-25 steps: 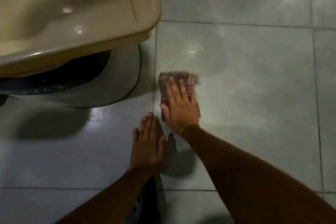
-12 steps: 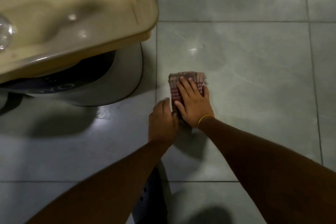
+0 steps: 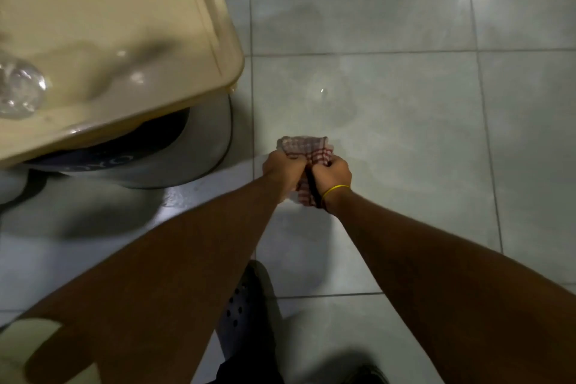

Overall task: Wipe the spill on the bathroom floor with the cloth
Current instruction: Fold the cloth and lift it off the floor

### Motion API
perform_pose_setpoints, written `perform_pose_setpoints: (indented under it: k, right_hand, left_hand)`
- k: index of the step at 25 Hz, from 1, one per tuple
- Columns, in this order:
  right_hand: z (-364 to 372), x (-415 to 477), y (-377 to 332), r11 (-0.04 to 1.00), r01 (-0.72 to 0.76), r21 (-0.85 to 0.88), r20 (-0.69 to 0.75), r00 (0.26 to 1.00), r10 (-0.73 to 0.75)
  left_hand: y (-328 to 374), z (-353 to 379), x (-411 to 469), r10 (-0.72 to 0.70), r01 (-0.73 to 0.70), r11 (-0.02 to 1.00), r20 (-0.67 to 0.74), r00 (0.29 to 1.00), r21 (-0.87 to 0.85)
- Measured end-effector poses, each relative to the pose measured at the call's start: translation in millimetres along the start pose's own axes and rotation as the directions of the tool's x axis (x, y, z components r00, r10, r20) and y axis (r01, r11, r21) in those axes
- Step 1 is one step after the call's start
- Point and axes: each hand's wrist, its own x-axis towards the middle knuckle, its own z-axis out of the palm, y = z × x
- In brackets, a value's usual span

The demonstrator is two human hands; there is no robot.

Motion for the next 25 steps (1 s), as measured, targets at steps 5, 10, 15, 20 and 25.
perform_pose_setpoints:
  k: [5, 10, 15, 20, 25]
  right_hand:
    - [-66, -47, -73, 0.974, 0.086, 0.211, 0.019, 0.996, -0.092]
    - [-116, -103, -210, 0.936, 0.304, 0.178, 0.087, 0.943, -0.323]
    - [-90, -156, -323, 0.803, 0.581, -0.130, 0.196, 0.809, -0.554]
    - [-4, -170, -337, 0.542, 0.760, -0.359, 0.473, 0.648, -0.597]
    - [63, -145, -296, 0.280, 0.788, -0.549, 0.631, 0.610, -0.480]
  left_hand:
    - [87, -37, -81, 0.163, -0.164, 0.986, 0.117, 0.980, -0.001]
    - [200, -111, -158, 0.419, -0.433, 0.886, 0.115, 0.901, 0.168]
    - [245, -213, -188, 0.565, -0.543, 0.805, -0.030, 0.824, 0.240]
    - [198, -280, -152, 0.492, -0.433, 0.826, -0.088, 0.866, 0.360]
    - [128, -288, -95, 0.462, -0.385, 0.816, -0.088, 0.882, 0.430]
